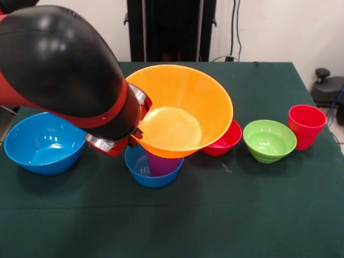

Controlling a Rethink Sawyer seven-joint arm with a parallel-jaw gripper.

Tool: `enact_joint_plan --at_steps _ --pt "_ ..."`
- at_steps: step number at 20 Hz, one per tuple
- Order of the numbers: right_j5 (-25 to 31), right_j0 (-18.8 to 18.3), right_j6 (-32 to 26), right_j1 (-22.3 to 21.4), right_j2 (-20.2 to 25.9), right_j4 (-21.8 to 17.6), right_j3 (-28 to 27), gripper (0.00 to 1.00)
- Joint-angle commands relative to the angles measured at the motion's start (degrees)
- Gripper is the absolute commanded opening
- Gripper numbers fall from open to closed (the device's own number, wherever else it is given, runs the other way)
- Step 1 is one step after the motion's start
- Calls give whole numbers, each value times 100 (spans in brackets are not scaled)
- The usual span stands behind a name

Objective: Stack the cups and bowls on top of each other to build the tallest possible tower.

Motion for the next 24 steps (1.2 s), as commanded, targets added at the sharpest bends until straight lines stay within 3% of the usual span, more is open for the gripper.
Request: enact_joint_plan --at_steps 1,24 --pt "361 -174 -774 304 -292 -92 207 0" --pt "-125 -385 -295 171 -516 466 1059 0"
